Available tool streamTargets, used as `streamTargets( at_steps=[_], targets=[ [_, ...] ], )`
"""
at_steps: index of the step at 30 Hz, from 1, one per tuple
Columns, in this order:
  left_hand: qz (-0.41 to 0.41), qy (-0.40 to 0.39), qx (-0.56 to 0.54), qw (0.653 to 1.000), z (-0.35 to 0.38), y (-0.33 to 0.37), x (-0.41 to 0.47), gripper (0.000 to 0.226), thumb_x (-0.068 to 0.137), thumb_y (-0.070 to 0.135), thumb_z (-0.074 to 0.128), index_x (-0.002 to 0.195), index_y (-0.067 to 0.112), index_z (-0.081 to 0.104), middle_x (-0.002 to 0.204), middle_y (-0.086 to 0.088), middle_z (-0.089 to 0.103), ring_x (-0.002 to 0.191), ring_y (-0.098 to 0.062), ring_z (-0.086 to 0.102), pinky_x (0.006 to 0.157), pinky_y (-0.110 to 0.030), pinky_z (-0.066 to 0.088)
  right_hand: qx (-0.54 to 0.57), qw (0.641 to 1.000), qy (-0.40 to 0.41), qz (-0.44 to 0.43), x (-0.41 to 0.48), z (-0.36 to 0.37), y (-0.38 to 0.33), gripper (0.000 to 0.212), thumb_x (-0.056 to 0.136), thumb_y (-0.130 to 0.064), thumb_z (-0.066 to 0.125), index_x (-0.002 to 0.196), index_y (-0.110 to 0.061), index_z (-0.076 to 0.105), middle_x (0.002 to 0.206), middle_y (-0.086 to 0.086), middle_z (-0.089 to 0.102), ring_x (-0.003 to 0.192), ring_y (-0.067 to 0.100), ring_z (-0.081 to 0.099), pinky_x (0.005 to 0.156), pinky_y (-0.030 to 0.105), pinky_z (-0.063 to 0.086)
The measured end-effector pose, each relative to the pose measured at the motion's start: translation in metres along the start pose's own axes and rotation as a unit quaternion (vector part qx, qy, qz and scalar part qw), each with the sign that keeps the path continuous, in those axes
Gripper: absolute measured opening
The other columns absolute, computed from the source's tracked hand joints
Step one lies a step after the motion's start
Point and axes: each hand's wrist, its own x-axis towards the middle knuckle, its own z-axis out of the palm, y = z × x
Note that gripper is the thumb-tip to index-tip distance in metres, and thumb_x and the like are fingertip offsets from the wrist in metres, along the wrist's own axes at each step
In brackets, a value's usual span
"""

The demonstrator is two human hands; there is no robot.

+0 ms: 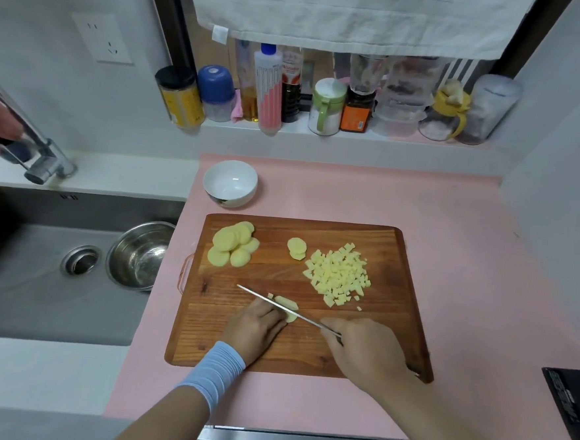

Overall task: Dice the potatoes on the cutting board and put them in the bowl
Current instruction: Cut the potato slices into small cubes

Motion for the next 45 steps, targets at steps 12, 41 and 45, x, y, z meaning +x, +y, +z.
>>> streamTargets(
  at_steps=[12, 41, 45],
  targets=[
    [-0.004, 0.017, -0.028, 0.999, 0.005, 0.0, -0.001, 0.011, 0.093, 0.024, 0.067, 0.089, 0.014, 0.07, 0.096, 0.003, 0.064, 0.09, -0.017, 0.059, 0.079, -0.026, 0.051, 0.031, 0.998, -0.056, -0.01, 0.009, -0.005, 0.026, 0.027, 0.104, -0.047, 0.042, 0.108, -0.037, 0.067, 0.072, -0.01, 0.064, 0.071, 0.013, 0.062, 0.061, 0.027, 0.048],
    [0.002, 0.032, -0.02, 0.999, 0.008, 0.004, -0.001, 0.015, 0.096, 0.021, 0.062, 0.086, 0.013, 0.071, 0.096, 0.002, 0.066, 0.086, -0.018, 0.062, 0.075, -0.028, 0.053, 0.032, 0.991, -0.128, -0.017, 0.017, -0.016, 0.031, 0.035, 0.104, -0.044, 0.044, 0.075, -0.027, 0.052, 0.068, -0.007, 0.058, 0.067, 0.013, 0.057, 0.062, 0.03, 0.046],
    [0.009, 0.029, -0.022, 0.999, 0.009, 0.003, -0.002, 0.01, 0.094, 0.018, 0.066, 0.086, 0.013, 0.07, 0.095, 0.002, 0.064, 0.084, -0.019, 0.06, 0.073, -0.028, 0.052, 0.031, 0.988, -0.15, 0.009, 0.029, -0.021, 0.02, 0.043, 0.104, -0.039, 0.048, 0.063, -0.029, 0.044, 0.065, -0.01, 0.053, 0.059, 0.006, 0.05, 0.052, 0.022, 0.032]
  ],
)
